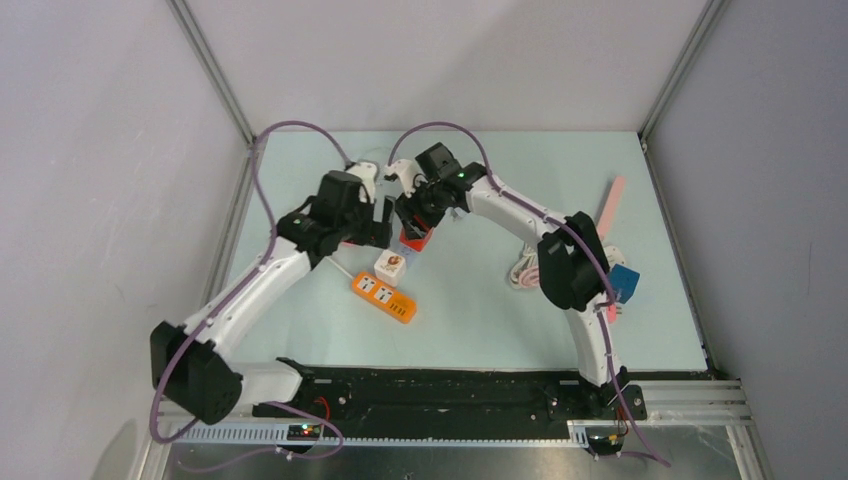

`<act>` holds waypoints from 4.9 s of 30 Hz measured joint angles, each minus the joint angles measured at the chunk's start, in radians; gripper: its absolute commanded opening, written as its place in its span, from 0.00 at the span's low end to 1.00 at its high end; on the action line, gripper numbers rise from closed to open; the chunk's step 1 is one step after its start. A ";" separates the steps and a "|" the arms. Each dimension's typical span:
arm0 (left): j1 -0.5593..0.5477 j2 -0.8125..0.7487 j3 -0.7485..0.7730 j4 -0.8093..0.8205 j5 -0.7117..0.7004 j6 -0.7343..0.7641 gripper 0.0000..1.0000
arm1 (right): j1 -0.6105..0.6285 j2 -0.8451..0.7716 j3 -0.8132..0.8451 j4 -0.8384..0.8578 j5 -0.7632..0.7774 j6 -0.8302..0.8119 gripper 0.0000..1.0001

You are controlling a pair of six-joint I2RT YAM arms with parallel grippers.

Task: Insert the plug
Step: Insert the plug into the socket, then press the plug into the socket.

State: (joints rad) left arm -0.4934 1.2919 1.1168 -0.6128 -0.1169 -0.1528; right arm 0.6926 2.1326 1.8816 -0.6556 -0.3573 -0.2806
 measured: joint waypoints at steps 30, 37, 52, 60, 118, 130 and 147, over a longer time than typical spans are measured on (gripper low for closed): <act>0.135 -0.148 -0.090 0.117 0.069 -0.188 1.00 | 0.059 0.129 0.133 -0.054 0.028 0.041 0.01; 0.137 -0.148 -0.090 0.117 0.069 -0.188 1.00 | 0.066 0.129 0.137 -0.059 0.059 0.039 0.01; 0.137 -0.148 -0.110 0.120 0.077 -0.188 1.00 | 0.072 0.129 0.144 -0.073 0.080 0.021 0.01; 0.137 -0.148 -0.110 0.121 0.077 -0.188 1.00 | 0.071 0.128 0.143 -0.071 0.076 0.026 0.01; 0.164 -0.167 -0.117 0.121 0.058 -0.188 0.98 | 0.127 0.083 -0.025 0.116 0.185 0.023 0.45; 0.178 -0.167 -0.093 0.122 0.064 -0.188 0.98 | 0.101 0.072 -0.007 0.076 0.172 0.073 0.94; 0.200 -0.122 -0.093 0.122 0.076 -0.188 0.98 | 0.078 0.018 0.050 -0.032 0.079 0.108 0.73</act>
State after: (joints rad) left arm -0.2932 1.1694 1.0237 -0.4904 -0.0410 -0.3405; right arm 0.7708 2.1502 1.9320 -0.6872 -0.2779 -0.1722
